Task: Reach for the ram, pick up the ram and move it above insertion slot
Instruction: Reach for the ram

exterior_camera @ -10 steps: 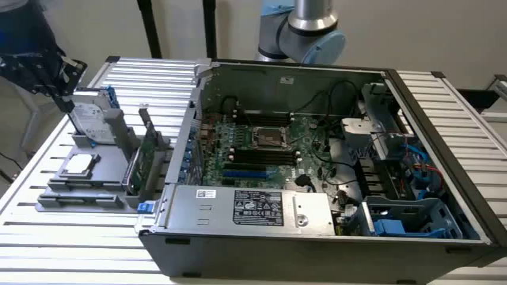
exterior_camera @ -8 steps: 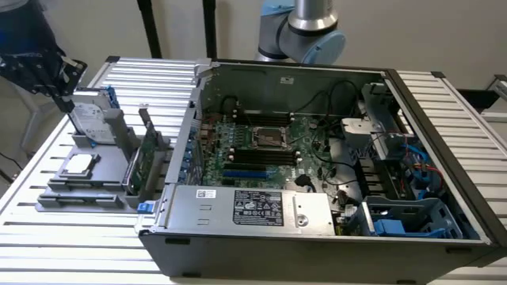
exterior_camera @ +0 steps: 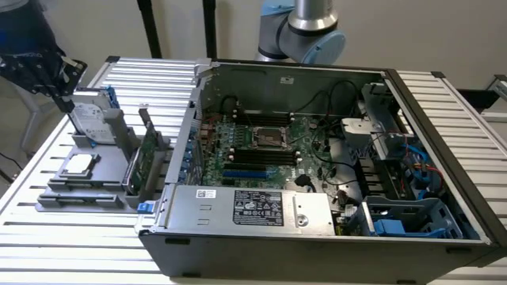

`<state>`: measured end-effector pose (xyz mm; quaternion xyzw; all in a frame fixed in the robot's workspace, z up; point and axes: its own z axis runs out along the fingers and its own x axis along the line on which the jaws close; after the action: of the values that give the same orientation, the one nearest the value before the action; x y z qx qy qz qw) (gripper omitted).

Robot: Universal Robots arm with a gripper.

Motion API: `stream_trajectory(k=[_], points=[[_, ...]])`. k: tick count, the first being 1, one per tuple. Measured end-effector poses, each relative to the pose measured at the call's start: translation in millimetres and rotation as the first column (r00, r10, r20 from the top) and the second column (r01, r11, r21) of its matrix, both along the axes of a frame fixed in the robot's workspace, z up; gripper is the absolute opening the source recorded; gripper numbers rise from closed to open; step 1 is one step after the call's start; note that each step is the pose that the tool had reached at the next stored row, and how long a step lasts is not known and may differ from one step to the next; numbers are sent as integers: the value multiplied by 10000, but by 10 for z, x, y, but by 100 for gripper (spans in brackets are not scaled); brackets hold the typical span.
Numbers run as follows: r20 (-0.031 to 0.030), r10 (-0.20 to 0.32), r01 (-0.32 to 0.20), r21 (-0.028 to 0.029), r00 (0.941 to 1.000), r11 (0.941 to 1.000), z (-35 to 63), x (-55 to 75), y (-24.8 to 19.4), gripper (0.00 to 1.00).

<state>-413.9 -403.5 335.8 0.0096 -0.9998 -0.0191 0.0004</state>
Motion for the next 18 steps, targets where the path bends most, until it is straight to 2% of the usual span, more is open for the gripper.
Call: stream_trajectory(k=[3, 5, 18], points=[[-4, 0, 0, -2, 10000, 10000, 1, 0, -11, 11], [-9, -1, 1, 0, 10000, 10000, -1, 7, -59, 11], [-48, 1, -1, -1, 10000, 10000, -19, 156, -540, 11]])
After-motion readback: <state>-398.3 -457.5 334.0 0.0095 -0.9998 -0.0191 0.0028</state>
